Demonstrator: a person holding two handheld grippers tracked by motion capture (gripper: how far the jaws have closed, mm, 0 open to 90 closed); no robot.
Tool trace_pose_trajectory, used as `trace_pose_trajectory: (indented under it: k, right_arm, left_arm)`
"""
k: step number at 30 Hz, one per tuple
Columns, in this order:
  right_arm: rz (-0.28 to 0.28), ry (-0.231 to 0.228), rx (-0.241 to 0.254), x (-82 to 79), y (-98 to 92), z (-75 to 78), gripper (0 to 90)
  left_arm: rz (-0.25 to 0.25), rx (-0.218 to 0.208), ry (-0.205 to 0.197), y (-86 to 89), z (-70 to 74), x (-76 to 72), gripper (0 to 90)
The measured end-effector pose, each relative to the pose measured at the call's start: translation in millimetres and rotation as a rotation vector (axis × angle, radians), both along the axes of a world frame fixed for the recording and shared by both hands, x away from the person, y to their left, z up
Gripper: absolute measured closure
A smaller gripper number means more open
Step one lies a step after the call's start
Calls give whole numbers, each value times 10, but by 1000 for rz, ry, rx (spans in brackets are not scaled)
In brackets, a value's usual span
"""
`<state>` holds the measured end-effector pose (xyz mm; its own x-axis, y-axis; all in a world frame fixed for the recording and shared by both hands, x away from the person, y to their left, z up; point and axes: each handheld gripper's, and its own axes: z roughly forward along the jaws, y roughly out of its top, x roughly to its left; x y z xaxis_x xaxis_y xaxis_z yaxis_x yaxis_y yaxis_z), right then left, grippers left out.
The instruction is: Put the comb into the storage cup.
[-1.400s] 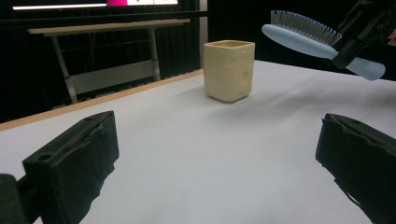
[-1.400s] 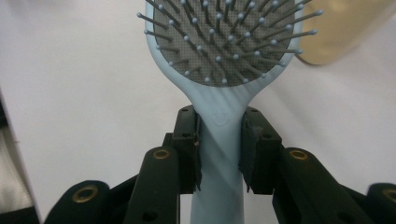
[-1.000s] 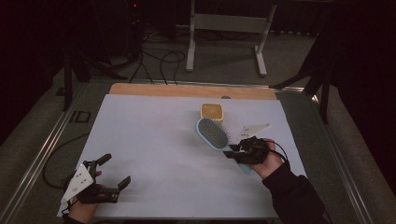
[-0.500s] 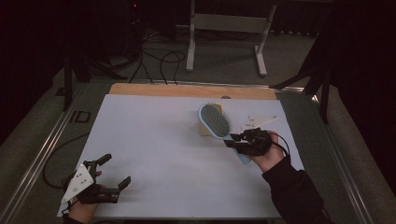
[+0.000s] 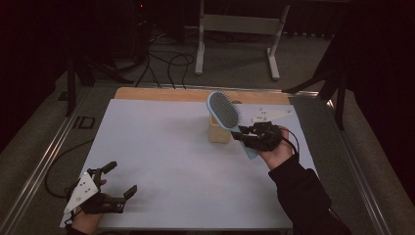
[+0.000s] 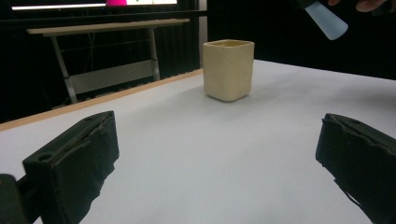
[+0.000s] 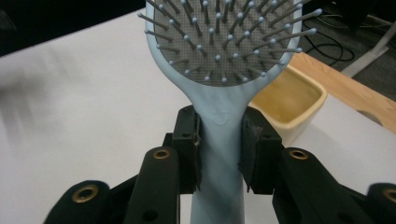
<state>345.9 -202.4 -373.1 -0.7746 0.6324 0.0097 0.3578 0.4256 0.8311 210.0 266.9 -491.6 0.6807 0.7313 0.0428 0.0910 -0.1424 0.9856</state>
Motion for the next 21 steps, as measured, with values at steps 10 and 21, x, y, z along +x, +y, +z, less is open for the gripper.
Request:
trace_pose_trajectory:
  k: [10,21]
  right_arm:
    - [-46,-31,55,165,58,22,707]
    - [-62,-68,105,320,157,47,707]
  left_arm:
    - [2,-7,0,3,-1,3,0]
    - [1,-8,2,8,-3,6,0]
